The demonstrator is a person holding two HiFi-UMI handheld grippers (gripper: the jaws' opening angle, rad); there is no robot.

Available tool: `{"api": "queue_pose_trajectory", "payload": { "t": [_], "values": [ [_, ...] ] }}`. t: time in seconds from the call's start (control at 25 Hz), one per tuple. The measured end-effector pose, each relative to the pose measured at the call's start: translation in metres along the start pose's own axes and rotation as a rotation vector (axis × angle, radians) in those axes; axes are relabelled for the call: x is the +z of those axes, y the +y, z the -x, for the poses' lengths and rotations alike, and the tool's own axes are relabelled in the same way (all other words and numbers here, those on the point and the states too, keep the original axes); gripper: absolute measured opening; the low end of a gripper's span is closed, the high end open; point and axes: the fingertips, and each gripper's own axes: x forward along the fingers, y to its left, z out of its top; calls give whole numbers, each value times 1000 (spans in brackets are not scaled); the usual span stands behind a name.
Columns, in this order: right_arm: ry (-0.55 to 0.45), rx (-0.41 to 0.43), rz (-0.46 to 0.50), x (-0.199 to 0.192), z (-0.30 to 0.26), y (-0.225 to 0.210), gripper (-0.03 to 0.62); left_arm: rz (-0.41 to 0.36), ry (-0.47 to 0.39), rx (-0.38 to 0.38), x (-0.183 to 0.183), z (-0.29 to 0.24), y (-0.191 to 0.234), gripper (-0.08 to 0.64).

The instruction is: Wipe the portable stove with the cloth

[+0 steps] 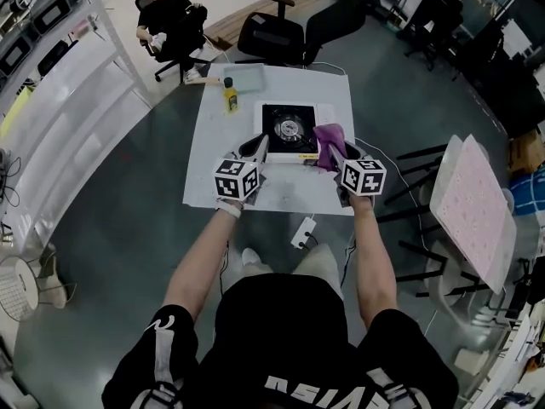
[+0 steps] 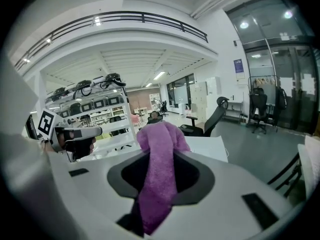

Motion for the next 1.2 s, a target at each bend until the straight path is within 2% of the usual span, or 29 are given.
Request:
{"api": "queue_pose_trajectory", "payload": {
  "t": [0.32, 0.84, 1.08, 1.2],
  "values": [
    [-7, 43, -8, -9, 7, -19, 110, -6, 3, 30, -2, -12, -14, 5],
    [-22, 134, -21, -11, 27, -76, 110, -22, 29, 86, -22, -51, -84, 6],
    [-35, 155, -22, -18, 46, -97, 110, -40, 37, 82, -31, -64, -119, 6],
    [-35, 163, -20, -26, 56, -110, 110, -23, 28, 87, -39, -72, -134, 6]
  ]
}}
